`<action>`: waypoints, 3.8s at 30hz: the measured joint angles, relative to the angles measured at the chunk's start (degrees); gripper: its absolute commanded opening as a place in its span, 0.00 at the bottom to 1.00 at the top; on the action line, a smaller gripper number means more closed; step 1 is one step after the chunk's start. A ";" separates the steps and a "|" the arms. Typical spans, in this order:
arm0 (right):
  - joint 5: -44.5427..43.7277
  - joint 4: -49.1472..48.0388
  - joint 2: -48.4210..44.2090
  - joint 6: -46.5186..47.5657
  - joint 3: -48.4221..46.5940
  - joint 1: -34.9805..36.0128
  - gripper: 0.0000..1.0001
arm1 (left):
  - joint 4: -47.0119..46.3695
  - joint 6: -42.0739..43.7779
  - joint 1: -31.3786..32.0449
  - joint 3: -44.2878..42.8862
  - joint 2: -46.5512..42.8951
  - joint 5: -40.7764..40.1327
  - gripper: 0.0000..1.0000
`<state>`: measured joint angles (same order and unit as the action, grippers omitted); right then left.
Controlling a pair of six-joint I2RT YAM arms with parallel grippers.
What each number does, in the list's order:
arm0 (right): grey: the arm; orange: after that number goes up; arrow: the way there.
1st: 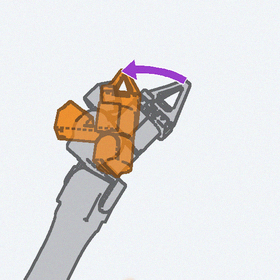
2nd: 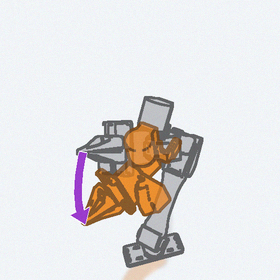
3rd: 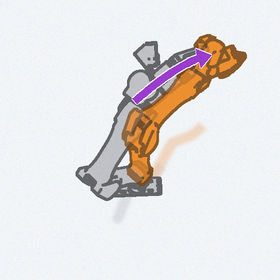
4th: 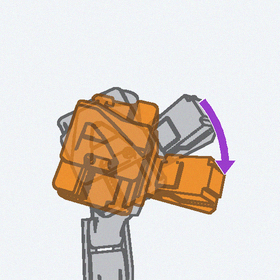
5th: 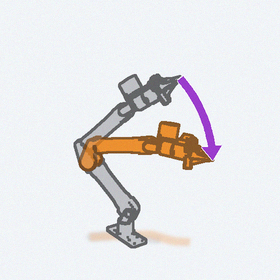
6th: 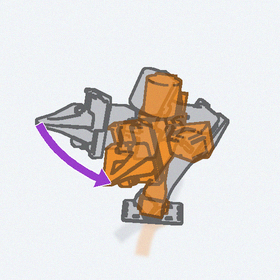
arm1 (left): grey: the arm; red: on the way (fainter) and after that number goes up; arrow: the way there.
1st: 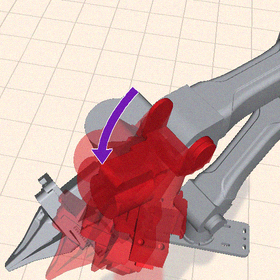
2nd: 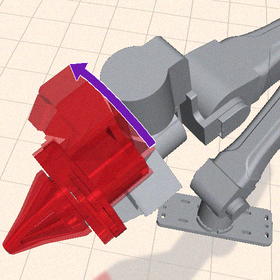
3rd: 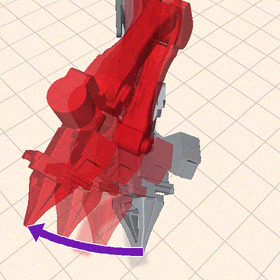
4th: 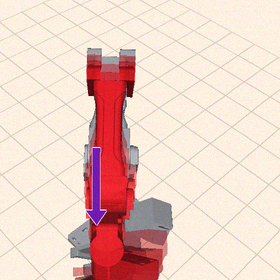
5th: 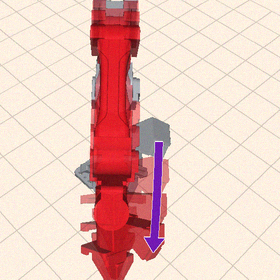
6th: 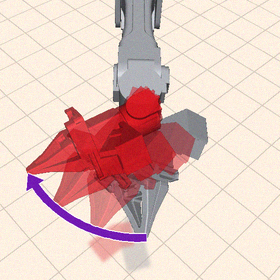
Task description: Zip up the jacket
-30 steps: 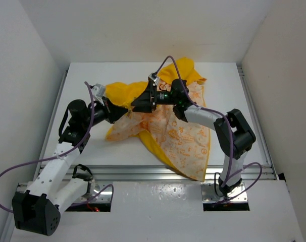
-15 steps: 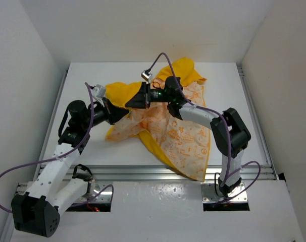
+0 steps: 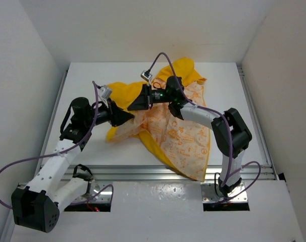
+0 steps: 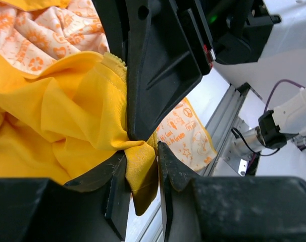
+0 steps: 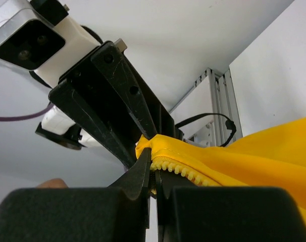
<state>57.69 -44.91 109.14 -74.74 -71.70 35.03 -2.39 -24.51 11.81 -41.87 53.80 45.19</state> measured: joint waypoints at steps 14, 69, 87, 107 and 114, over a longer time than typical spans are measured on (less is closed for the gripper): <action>7.21 1.95 -0.02 4.37 -0.61 -0.15 0.00 | 6.54 8.41 0.39 -2.27 1.62 7.19 0.19; 11.54 32.17 -2.29 33.62 -6.93 0.13 0.00 | 30.38 28.74 2.82 -14.23 11.65 13.92 0.33; 8.70 42.47 -3.72 44.39 -8.59 1.18 0.00 | 32.96 28.74 2.82 -14.86 12.76 13.31 0.28; 7.56 42.45 -3.74 45.00 -8.59 1.38 0.00 | 32.44 27.21 2.95 -14.86 12.76 11.82 0.34; 7.21 42.47 -3.76 45.03 -8.59 1.44 0.00 | 31.98 26.82 3.28 -14.86 12.76 9.77 0.27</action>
<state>64.90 -2.44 105.38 -29.71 -80.29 36.47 29.58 2.31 15.09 -56.73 66.57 54.96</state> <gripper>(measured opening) 0.020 0.274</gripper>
